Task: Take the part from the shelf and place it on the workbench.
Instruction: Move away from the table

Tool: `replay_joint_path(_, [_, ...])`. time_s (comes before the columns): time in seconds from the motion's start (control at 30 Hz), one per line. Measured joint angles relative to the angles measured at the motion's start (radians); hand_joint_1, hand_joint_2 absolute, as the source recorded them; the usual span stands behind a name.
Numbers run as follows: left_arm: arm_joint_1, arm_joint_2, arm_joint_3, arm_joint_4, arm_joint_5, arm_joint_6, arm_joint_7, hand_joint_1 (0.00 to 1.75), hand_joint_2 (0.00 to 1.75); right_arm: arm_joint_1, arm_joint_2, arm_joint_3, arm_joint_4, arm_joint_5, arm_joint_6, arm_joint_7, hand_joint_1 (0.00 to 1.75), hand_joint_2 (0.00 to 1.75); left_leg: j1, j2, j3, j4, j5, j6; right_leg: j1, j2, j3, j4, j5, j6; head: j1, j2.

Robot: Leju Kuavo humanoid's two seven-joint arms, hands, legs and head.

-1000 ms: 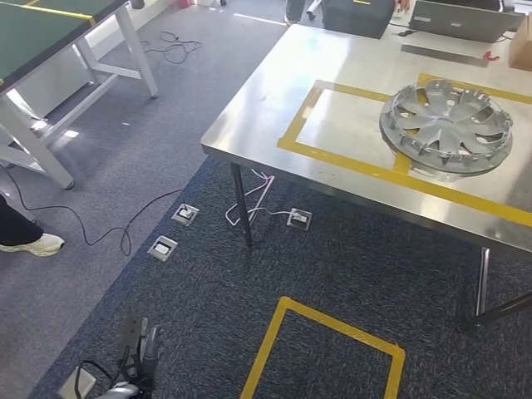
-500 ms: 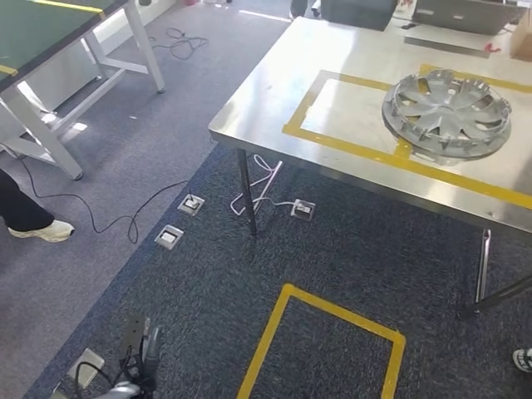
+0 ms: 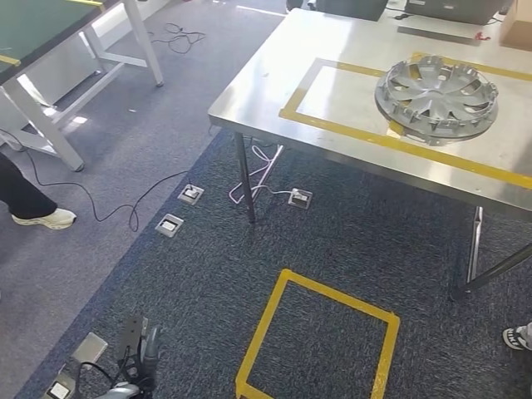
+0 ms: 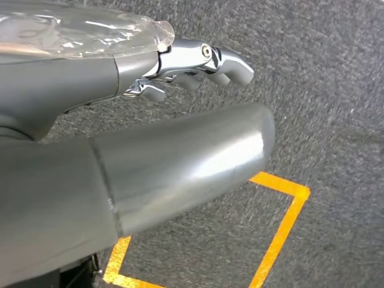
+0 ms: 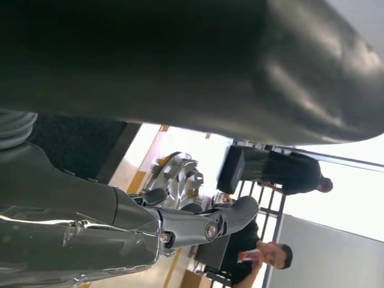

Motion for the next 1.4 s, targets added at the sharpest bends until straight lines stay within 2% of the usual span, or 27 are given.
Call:
replay_joint_path(0.07, [0.001, -0.001, 0.000, 0.000, 0.000, 0.000, 0.000, 0.00, 0.00, 0.000, 0.001, 0.000, 0.000, 0.001, 0.000, -0.001, 0.00, 0.00, 0.001, 0.003, -0.006, -0.015, 0.015, 0.007, -0.003, 0.000, -0.008, 0.003, 0.001, 0.012, 0.001, 0.000])
replay_joint_path(0.1, [0.001, -0.001, 0.000, 0.000, 0.001, 0.000, 0.000, 0.00, 0.00, 0.000, 0.001, 0.000, 0.000, 0.002, 0.000, -0.001, 0.00, 0.00, 0.004, 0.005, -0.012, -0.020, 0.025, 0.012, -0.004, 0.001, -0.017, 0.020, -0.020, 0.015, 0.003, 0.000])
replay_joint_path(0.2, [0.001, -0.002, 0.000, 0.000, 0.001, 0.000, 0.000, 0.00, 0.00, -0.002, 0.001, 0.000, 0.002, 0.006, -0.002, -0.001, 0.00, 0.00, 0.008, 0.009, -0.042, -0.025, 0.053, 0.021, -0.008, 0.002, -0.065, 0.187, -0.161, 0.025, 0.015, 0.000])
replay_joint_path(0.23, [0.001, -0.002, 0.000, 0.000, 0.000, 0.000, 0.000, 0.00, 0.00, -0.002, 0.001, 0.000, 0.002, 0.008, -0.003, -0.001, 0.00, 0.00, 0.008, 0.009, -0.054, -0.024, 0.062, 0.021, -0.010, 0.002, -0.077, 0.253, -0.193, 0.029, 0.017, 0.000])
replay_joint_path(0.27, [0.001, -0.003, 0.000, 0.000, 0.000, 0.000, 0.000, 0.00, 0.00, -0.002, 0.001, 0.000, 0.003, 0.012, -0.005, 0.000, 0.00, 0.00, 0.008, 0.009, -0.066, -0.023, 0.071, 0.020, -0.012, 0.002, -0.077, 0.295, -0.199, 0.033, 0.018, 0.000])
replay_joint_path(0.3, [0.001, -0.004, 0.000, 0.000, 0.000, 0.000, 0.000, 0.00, 0.00, -0.002, 0.002, 0.000, 0.003, 0.017, -0.006, 0.000, 0.00, 0.00, 0.009, 0.009, -0.079, -0.020, 0.080, 0.017, -0.014, 0.002, -0.062, 0.303, -0.180, 0.037, 0.018, 0.000])
replay_joint_path(0.37, [0.001, -0.006, 0.000, 0.000, 0.000, 0.000, 0.000, 0.00, 0.00, -0.002, 0.002, 0.000, 0.003, 0.025, -0.008, 0.000, 0.00, 0.00, 0.012, 0.009, -0.106, -0.009, 0.094, 0.009, -0.021, 0.002, 0.014, 0.215, -0.116, 0.045, 0.019, 0.000])
replay_joint_path(0.43, [0.001, -0.006, 0.000, 0.000, 0.000, 0.000, 0.000, 0.00, 0.00, -0.003, 0.002, -0.001, 0.002, 0.031, -0.007, -0.001, 0.00, 0.00, 0.011, 0.008, -0.128, 0.005, 0.106, -0.003, -0.022, 0.003, 0.108, 0.067, -0.108, 0.047, 0.020, 0.000])
replay_joint_path(0.47, [0.001, -0.005, 0.000, 0.000, 0.000, 0.001, 0.000, 0.00, 0.00, -0.004, 0.002, -0.001, 0.002, 0.032, -0.005, -0.001, 0.00, 0.00, 0.010, 0.007, -0.134, 0.010, 0.113, -0.008, -0.020, 0.005, 0.134, 0.018, -0.119, 0.044, 0.020, 0.000])
replay_joint_path(0.5, [0.001, -0.005, 0.000, 0.000, 0.000, 0.001, 0.000, 0.00, 0.00, -0.004, 0.003, -0.001, 0.002, 0.033, -0.004, -0.002, 0.00, 0.00, 0.009, 0.007, -0.138, 0.012, 0.121, -0.014, -0.016, 0.006, 0.144, -0.006, -0.129, 0.038, 0.020, 0.000])
replay_joint_path(0.57, [0.002, -0.004, 0.000, 0.000, 0.000, 0.002, 0.000, 0.00, 0.00, -0.004, 0.003, -0.002, 0.002, 0.033, -0.001, -0.002, 0.00, 0.00, 0.011, 0.006, -0.144, 0.015, 0.130, -0.025, -0.016, 0.004, 0.129, -0.008, -0.120, 0.021, 0.020, 0.000])
replay_joint_path(0.6, [0.003, -0.004, 0.000, 0.000, 0.000, 0.002, 0.000, 0.00, 0.00, -0.004, 0.004, -0.002, 0.002, 0.033, 0.000, -0.002, 0.00, 0.00, 0.013, 0.006, -0.152, 0.027, 0.113, -0.031, -0.017, 0.003, 0.119, -0.008, -0.112, 0.012, 0.020, 0.000])
replay_joint_path(0.63, [0.004, -0.004, 0.000, 0.000, 0.000, 0.002, 0.000, 0.00, 0.00, -0.005, 0.004, -0.002, 0.002, 0.033, 0.000, -0.002, 0.00, 0.00, 0.016, 0.005, -0.166, 0.062, 0.075, -0.037, -0.019, 0.000, 0.107, -0.009, -0.101, 0.002, 0.018, 0.000])
replay_joint_path(0.7, [0.004, -0.004, 0.000, 0.000, 0.000, 0.003, 0.000, 0.00, 0.00, -0.005, 0.006, -0.001, 0.002, 0.032, 0.001, -0.002, 0.00, 0.00, 0.020, 0.004, -0.209, 0.187, -0.032, -0.045, -0.018, -0.001, 0.081, -0.010, -0.077, -0.009, 0.011, 0.000])
replay_joint_path(0.73, [0.004, -0.004, 0.000, 0.000, 0.000, 0.003, 0.000, 0.00, 0.00, -0.005, 0.006, -0.001, 0.002, 0.030, 0.001, -0.002, 0.00, 0.00, 0.022, 0.004, -0.228, 0.260, -0.071, -0.048, -0.016, -0.001, 0.067, -0.009, -0.066, -0.011, 0.008, 0.000])
replay_joint_path(0.77, [0.005, -0.004, 0.000, 0.000, 0.000, 0.003, 0.000, 0.00, 0.00, -0.005, 0.007, -0.001, 0.002, 0.028, 0.002, -0.002, 0.00, 0.00, 0.022, 0.004, -0.236, 0.312, -0.084, -0.048, -0.015, -0.001, 0.053, -0.008, -0.055, -0.011, 0.006, 0.000])
replay_joint_path(0.8, [0.006, -0.004, 0.000, 0.000, 0.001, 0.003, -0.001, 0.00, 0.00, -0.005, 0.008, -0.001, 0.002, 0.025, 0.002, -0.002, 0.00, 0.00, 0.022, 0.004, -0.228, 0.333, -0.073, -0.047, -0.013, -0.001, 0.039, -0.008, -0.045, -0.011, 0.005, 0.000])
replay_joint_path(0.83, [0.006, -0.004, 0.000, 0.000, 0.002, 0.004, -0.004, 0.00, 0.00, -0.005, 0.008, 0.000, 0.002, 0.022, 0.002, 0.000, 0.00, 0.00, 0.022, 0.004, -0.202, 0.316, -0.045, -0.044, -0.011, 0.000, 0.027, -0.008, -0.036, -0.011, 0.003, 0.000])
replay_joint_path(0.9, [0.007, -0.002, 0.000, 0.000, 0.007, 0.004, -0.012, 0.00, 0.00, -0.005, 0.009, 0.001, 0.001, 0.020, 0.000, 0.004, 0.00, 0.00, 0.020, -0.001, -0.102, 0.191, 0.002, -0.031, -0.008, 0.001, 0.009, -0.007, -0.020, -0.007, 0.001, 0.000])
replay_joint_path(0.97, [0.006, 0.003, 0.000, 0.000, 0.013, 0.005, -0.020, 0.00, 0.00, -0.009, 0.011, 0.004, -0.001, 0.019, -0.005, 0.009, 0.00, 0.00, 0.015, -0.007, -0.005, 0.045, -0.004, -0.020, -0.005, 0.001, 0.000, -0.007, -0.006, 0.002, 0.002, 0.000])
replay_joint_path(1.0, [0.007, 0.005, 0.000, 0.000, 0.015, 0.005, -0.023, 0.00, 0.00, -0.012, 0.013, 0.006, -0.001, 0.019, -0.007, 0.011, 0.00, 0.00, 0.012, -0.008, 0.018, 0.004, -0.012, -0.017, -0.005, 0.002, -0.003, -0.007, 0.001, 0.007, 0.002, 0.000])
replay_joint_path(1.1, [0.012, 0.007, 0.000, 0.000, 0.019, 0.006, -0.025, 0.00, 0.00, -0.019, 0.017, 0.013, -0.001, 0.019, -0.011, 0.014, 0.00, 0.00, 0.009, -0.003, 0.018, -0.023, -0.005, -0.004, -0.010, 0.004, -0.014, 0.001, 0.005, 0.023, 0.006, 0.000])
replay_joint_path(1.17, [0.015, 0.007, 0.000, 0.000, 0.020, 0.006, -0.026, 0.00, 0.00, -0.024, 0.018, 0.016, 0.000, 0.019, -0.012, 0.014, 0.00, 0.00, 0.012, 0.004, 0.006, -0.028, 0.010, 0.008, -0.011, 0.004, -0.048, 0.077, -0.053, 0.029, 0.014, 0.000])
replay_joint_path(1.23, [0.017, 0.007, 0.000, 0.000, 0.022, 0.006, -0.028, 0.00, 0.00, -0.031, 0.019, 0.019, 0.002, 0.019, -0.013, 0.014, 0.00, 0.00, 0.009, 0.009, -0.011, -0.027, 0.023, 0.016, -0.012, 0.004, -0.100, 0.221, -0.139, 0.035, 0.021, 0.000])
replay_joint_path(1.3, [0.020, 0.007, 0.000, 0.000, 0.024, 0.006, -0.029, 0.00, 0.00, -0.035, 0.021, 0.022, 0.005, 0.019, -0.014, 0.014, 0.00, 0.00, 0.006, 0.013, -0.027, -0.024, 0.034, 0.017, -0.013, 0.004, -0.115, 0.309, -0.174, 0.039, 0.023, 0.000])
replay_joint_path(1.33, [0.022, 0.007, 0.000, 0.000, 0.024, 0.006, -0.029, 0.00, 0.00, -0.035, 0.021, 0.023, 0.006, 0.019, -0.014, 0.014, 0.00, 0.00, 0.005, 0.015, -0.033, -0.023, 0.038, 0.016, -0.013, 0.003, -0.096, 0.297, -0.164, 0.039, 0.023, 0.000])
replay_joint_path(1.4, [0.023, 0.006, 0.000, 0.000, 0.025, 0.007, -0.031, 0.00, 0.00, -0.038, 0.023, 0.025, 0.008, 0.019, -0.014, 0.014, 0.00, 0.00, 0.004, 0.019, -0.040, -0.017, 0.042, 0.013, -0.012, -0.005, -0.003, 0.157, -0.112, 0.034, 0.024, 0.000])
